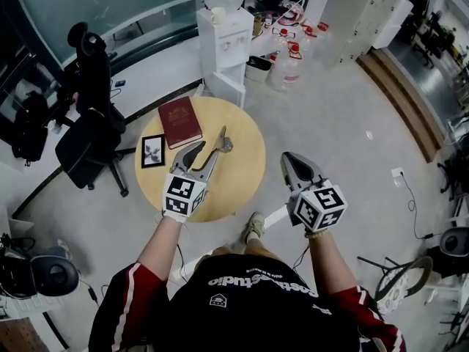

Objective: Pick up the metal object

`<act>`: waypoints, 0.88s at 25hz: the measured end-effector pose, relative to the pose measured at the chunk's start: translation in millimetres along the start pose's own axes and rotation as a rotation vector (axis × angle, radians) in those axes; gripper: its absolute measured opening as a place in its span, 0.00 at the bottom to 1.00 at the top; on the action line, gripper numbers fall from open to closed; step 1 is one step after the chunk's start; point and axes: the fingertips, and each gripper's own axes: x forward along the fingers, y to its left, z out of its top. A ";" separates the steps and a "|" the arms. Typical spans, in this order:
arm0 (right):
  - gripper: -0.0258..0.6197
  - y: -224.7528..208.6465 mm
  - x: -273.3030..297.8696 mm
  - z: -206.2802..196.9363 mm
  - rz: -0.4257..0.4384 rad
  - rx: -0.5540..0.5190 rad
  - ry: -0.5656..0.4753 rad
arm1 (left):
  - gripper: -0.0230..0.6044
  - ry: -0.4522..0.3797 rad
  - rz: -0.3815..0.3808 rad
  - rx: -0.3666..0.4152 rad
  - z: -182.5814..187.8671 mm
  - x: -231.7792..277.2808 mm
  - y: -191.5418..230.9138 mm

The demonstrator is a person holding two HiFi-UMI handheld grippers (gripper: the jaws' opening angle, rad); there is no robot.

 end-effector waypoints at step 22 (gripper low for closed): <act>0.08 -72.8 55.1 -36.5 0.011 0.062 0.051 | 0.28 0.187 0.024 0.056 -107.5 115.5 -6.7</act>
